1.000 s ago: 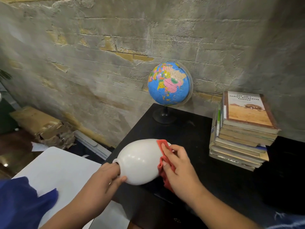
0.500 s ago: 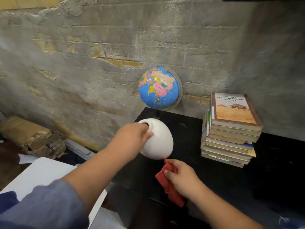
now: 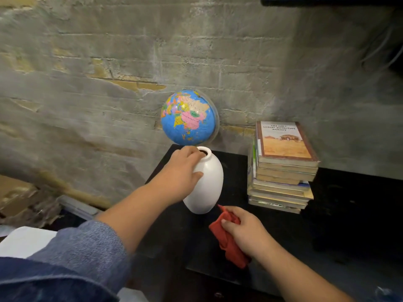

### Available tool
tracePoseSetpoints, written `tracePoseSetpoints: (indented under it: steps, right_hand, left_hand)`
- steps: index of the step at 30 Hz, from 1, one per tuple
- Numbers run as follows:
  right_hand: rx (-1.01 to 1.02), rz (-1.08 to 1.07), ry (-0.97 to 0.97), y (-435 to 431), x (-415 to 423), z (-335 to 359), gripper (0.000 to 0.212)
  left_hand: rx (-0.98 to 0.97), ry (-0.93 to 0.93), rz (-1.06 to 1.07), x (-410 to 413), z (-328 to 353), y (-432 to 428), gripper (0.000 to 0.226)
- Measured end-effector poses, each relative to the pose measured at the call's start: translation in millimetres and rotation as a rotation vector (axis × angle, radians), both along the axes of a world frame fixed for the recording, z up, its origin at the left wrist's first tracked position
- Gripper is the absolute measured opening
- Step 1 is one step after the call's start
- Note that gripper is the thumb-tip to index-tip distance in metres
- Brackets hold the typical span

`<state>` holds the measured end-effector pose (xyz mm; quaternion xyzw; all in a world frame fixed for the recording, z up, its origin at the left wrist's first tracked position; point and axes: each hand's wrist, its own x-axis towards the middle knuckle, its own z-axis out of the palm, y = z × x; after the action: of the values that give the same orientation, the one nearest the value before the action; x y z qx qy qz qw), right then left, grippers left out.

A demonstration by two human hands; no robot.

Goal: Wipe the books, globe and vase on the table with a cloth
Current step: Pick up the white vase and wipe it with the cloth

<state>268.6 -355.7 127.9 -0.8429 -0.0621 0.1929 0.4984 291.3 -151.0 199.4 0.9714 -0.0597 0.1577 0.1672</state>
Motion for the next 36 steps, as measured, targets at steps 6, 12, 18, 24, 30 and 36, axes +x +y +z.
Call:
tracePoseSetpoints:
  steps: [6,12,18,24,30,36]
  right_hand:
    - [0.039,-0.048,0.052,2.1,1.5,-1.6,0.036]
    - [0.057,-0.107,0.083,1.1,7.5,-8.8,0.036]
    - [0.116,-0.166,0.093,-3.2,9.0,-2.3,0.035]
    - [-0.033,-0.044,-0.331,-2.6,5.6,9.6,0.039]
    - [-0.314,0.126,-0.909,36.0,28.4,60.5,0.042]
    - [-0.764,0.275,-0.928,81.5,32.2,95.5,0.057]
  left_hand:
    - [-0.414,-0.015,0.104,-17.8,-20.5,25.2,0.063]
    - [-1.071,0.392,0.347,-46.2,-75.9,29.6,0.087]
    - [-1.435,0.453,0.281,-36.8,-79.1,-0.2,0.092]
    - [-1.436,0.44,0.258,-29.8,-80.9,0.1,0.091]
    - [-1.414,0.441,0.252,-29.5,-82.9,2.1,0.081]
    - [-1.334,0.434,0.258,-31.0,-83.4,5.9,0.074]
